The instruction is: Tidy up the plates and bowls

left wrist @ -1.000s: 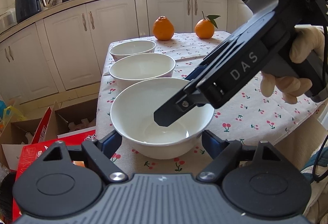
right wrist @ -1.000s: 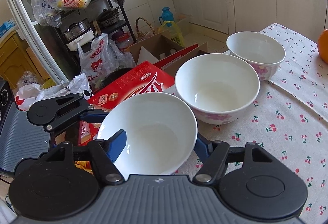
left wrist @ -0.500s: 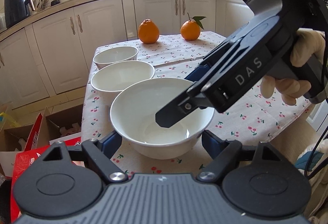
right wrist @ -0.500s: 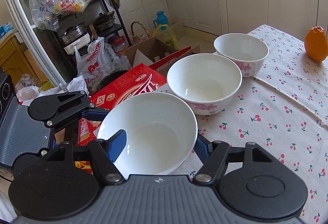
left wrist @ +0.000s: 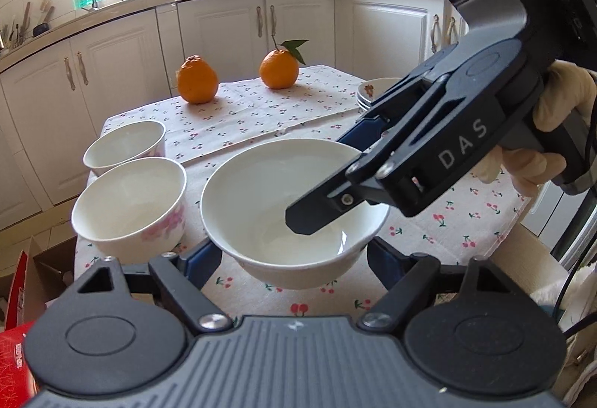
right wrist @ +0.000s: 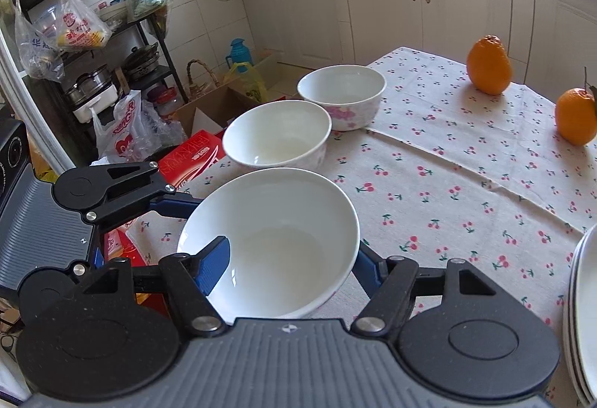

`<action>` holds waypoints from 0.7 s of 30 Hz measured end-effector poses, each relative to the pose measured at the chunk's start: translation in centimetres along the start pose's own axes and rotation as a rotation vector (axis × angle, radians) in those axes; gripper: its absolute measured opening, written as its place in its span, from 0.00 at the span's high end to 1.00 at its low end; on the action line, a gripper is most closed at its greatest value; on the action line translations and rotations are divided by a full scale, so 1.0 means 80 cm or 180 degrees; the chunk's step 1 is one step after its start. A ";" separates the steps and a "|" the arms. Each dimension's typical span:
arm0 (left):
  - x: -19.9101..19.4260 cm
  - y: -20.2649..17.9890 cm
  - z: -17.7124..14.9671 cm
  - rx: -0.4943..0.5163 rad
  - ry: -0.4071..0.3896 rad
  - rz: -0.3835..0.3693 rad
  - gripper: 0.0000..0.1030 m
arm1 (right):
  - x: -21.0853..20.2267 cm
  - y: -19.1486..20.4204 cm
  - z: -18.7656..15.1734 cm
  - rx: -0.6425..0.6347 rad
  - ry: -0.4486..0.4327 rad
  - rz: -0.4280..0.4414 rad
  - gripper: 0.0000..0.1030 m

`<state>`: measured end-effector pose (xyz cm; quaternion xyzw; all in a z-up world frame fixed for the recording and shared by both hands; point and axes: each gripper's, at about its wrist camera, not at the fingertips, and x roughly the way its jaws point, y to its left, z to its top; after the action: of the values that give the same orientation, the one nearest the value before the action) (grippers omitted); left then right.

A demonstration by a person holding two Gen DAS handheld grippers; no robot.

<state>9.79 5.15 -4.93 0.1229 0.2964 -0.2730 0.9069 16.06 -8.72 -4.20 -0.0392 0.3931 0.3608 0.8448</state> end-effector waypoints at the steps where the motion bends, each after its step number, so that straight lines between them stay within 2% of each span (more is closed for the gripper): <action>1: 0.004 -0.003 0.003 0.0021 -0.0001 -0.0024 0.18 | -0.003 -0.004 -0.002 0.0019 -0.0010 -0.0021 0.27; 10: 0.036 -0.017 0.020 0.0158 0.0010 -0.0193 0.18 | -0.016 -0.036 -0.014 0.0177 -0.0049 -0.0204 0.27; 21: 0.069 -0.022 0.031 0.0195 0.0067 -0.0290 0.18 | -0.011 -0.062 -0.019 0.0296 -0.0039 -0.0333 0.27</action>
<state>13.67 0.43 -6.43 0.1398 0.3027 -0.3216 0.8862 17.89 -13.44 -5.71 -0.0181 0.4017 0.2977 0.8658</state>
